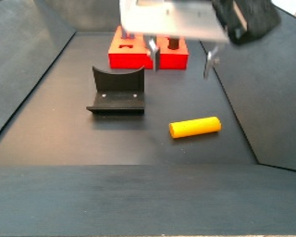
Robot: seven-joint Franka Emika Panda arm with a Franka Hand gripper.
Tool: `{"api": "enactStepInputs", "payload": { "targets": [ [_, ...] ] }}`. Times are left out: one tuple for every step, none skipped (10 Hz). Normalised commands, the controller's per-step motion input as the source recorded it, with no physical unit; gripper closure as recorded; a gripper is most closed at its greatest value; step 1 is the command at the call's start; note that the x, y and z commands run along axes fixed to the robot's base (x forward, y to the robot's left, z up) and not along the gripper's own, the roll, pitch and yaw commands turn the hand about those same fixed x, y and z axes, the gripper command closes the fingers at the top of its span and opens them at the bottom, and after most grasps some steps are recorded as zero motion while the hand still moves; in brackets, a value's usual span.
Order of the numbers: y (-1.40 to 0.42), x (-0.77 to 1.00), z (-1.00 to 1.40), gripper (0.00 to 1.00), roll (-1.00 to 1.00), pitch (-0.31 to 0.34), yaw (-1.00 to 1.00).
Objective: Pick up the oval object. Move up. Place the oval object on the fixture. Regrasp the oval object. Move to above the board. Insert the oval object.
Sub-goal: Pick up the oval object.
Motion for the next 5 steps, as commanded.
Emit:
{"api": "enactStepInputs", "payload": {
  "targets": [
    [0.70,0.11,-0.40,0.00,-0.41,0.006,0.00],
    [0.70,0.10,-0.39,0.00,-0.41,0.003,0.00],
    [0.68,0.09,-0.38,0.00,-0.42,0.000,0.00],
    [0.38,0.00,-0.37,0.00,-0.39,0.000,-0.29],
    [0.00,-0.24,-0.54,0.00,-0.27,-0.044,-0.66]
  ]
}}
